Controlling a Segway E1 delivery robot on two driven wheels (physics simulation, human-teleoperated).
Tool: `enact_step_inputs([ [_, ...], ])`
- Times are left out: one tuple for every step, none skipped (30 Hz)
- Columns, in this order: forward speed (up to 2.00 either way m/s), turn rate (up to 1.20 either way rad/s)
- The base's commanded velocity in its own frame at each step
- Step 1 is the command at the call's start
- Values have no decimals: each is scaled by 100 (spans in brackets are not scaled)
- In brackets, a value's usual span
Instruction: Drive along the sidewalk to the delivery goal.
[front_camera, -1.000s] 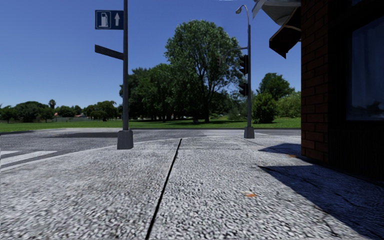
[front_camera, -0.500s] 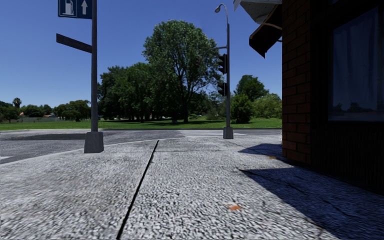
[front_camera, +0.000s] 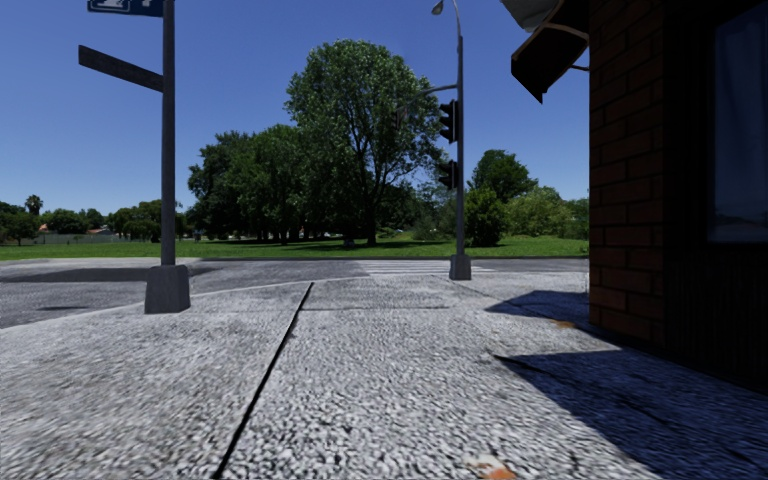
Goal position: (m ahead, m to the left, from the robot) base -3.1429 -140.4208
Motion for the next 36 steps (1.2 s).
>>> enact_step_inputs([
  [114,0],
  [121,0],
  [121,0],
  [131,0],
  [148,0],
  [166,0],
  [166,0],
  [170,0],
  [171,0],
  [171,0],
  [171,0],
  [171,0],
  [171,0],
  [171,0],
  [171,0],
  [169,0],
  [169,0],
  [163,0],
  [159,-5],
  [159,-5],
  [158,-17],
  [158,-25],
  [158,-28],
  [158,-48],
  [158,-48],
  [157,-48],
  [157,-48],
  [157,-48],
  [157,-48],
  [157,-48],
  [157,-48],
  [157,-48],
  [157,-48],
  [157,-48],
  [157,-48],
  [158,-48],
])
